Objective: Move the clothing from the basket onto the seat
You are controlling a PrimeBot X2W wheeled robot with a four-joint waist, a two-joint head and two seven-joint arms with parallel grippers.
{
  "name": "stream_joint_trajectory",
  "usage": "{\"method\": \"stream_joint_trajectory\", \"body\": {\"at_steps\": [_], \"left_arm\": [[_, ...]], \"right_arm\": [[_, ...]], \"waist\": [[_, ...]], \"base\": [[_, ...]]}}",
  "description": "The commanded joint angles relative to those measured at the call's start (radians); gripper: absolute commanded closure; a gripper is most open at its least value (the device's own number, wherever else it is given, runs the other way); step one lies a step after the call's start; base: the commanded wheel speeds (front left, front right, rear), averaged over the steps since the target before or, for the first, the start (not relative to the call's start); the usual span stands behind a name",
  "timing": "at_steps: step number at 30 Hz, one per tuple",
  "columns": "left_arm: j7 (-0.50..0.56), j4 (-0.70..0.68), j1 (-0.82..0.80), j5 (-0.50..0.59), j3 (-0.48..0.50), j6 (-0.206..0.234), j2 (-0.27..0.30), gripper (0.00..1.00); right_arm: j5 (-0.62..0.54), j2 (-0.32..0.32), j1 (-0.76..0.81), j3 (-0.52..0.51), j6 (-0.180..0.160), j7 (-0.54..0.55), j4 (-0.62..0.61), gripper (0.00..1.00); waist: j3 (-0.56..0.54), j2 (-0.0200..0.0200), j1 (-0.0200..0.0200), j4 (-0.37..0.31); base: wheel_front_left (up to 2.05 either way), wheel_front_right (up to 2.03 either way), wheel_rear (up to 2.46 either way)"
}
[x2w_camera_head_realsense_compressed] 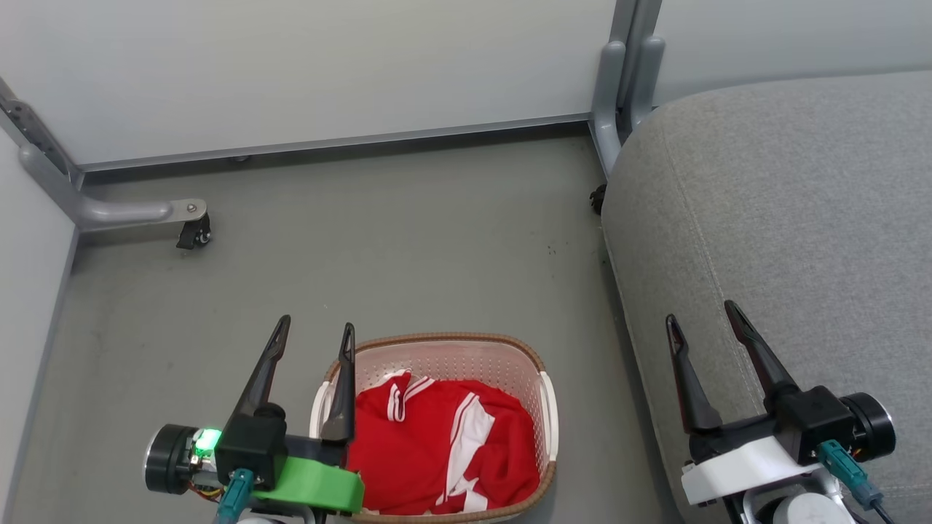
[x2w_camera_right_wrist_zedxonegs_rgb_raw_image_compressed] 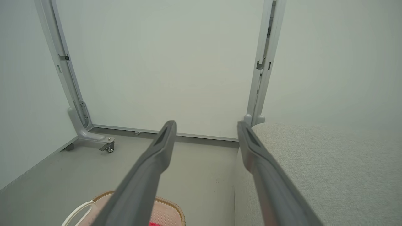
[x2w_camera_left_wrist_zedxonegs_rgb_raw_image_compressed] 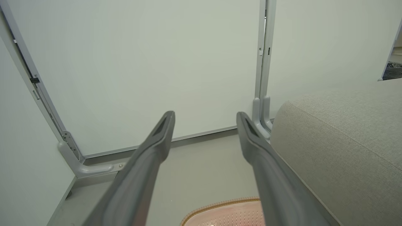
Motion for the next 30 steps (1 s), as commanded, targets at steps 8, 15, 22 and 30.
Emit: {"method": "stream_joint_trajectory", "body": {"at_steps": [8,15,22,30], "left_arm": [[-0.001,0.001,-0.020,-0.001,-0.005,0.006,0.005,0.00],[-0.001,0.033,-0.087,0.018,-0.028,0.005,0.005,0.00],[-0.001,0.214,-0.237,0.041,-0.076,-0.041,0.012,0.00],[-0.001,0.571,-0.493,0.169,-0.213,-0.050,0.057,0.00]], "right_arm": [[0.011,-0.003,-0.018,-0.011,0.000,-0.003,-0.005,0.00],[-0.005,-0.003,-0.083,-0.021,0.000,-0.003,-0.027,0.00],[-0.020,-0.003,-0.196,-0.034,0.000,-0.003,-0.051,0.00],[-0.023,-0.013,-0.313,-0.024,0.000,-0.003,-0.072,0.00]], "waist": [[0.047,0.0000,0.0000,0.002],[0.169,0.0000,0.0000,-0.007],[0.355,0.0000,0.0000,-0.029],[0.553,0.0000,0.0000,-0.073]], "base": [[0.00,0.00,0.00],[0.00,0.00,0.00],[0.00,0.00,0.00],[0.00,0.00,0.00]]}}
